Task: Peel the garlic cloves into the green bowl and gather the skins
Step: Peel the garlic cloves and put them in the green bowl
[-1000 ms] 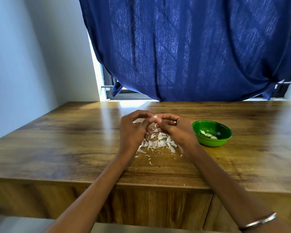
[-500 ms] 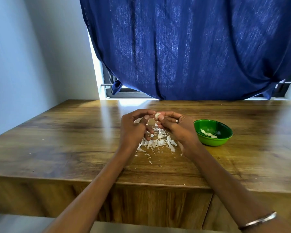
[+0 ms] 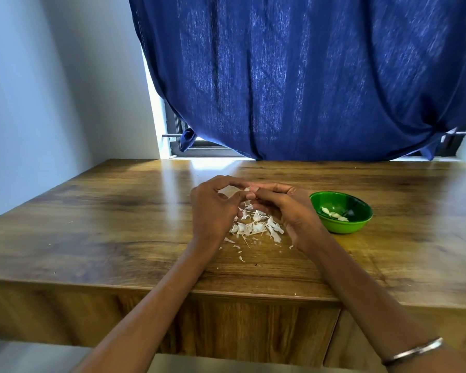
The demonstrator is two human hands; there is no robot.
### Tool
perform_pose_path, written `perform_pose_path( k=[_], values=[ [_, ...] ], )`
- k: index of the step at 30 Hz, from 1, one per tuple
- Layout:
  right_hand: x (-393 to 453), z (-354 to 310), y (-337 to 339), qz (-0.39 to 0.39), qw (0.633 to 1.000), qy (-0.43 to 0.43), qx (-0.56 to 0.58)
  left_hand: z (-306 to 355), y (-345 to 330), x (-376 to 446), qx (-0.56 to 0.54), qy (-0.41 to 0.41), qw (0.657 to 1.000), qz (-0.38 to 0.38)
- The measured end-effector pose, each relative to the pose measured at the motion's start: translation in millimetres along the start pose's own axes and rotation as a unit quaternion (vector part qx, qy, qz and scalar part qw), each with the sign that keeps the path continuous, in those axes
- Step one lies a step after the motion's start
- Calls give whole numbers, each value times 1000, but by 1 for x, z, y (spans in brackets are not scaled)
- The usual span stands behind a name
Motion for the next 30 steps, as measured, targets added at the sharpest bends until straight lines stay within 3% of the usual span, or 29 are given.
perform_pose_path(
  k=[9, 12, 15, 25, 30],
  values=[
    [1, 0, -1, -5, 999, 2, 31, 3, 3, 3, -61, 73, 995, 20],
    [4, 0, 1, 5, 998, 5, 66, -1, 2, 3, -31, 74, 997, -5],
    [5, 1, 3, -4, 997, 15, 72, -4, -1, 2, 28, 35, 998, -32],
    [5, 3, 4, 2, 1000, -1, -23, -5, -1, 1, 103, -134, 986, 8],
    [6, 5, 4, -10, 998, 1, -69, -6, 0, 3, 59, -137, 989, 0]
  ],
)
Point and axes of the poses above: each hand's wrist, its own x-axis towards the middle knuckle, its own y-axis out of the back of the hand, z = x × y, the point moved 1 cm from there along x, towards the middle knuckle, and after that the axes turned 8 degrees about -z, right-handed, at the moved point
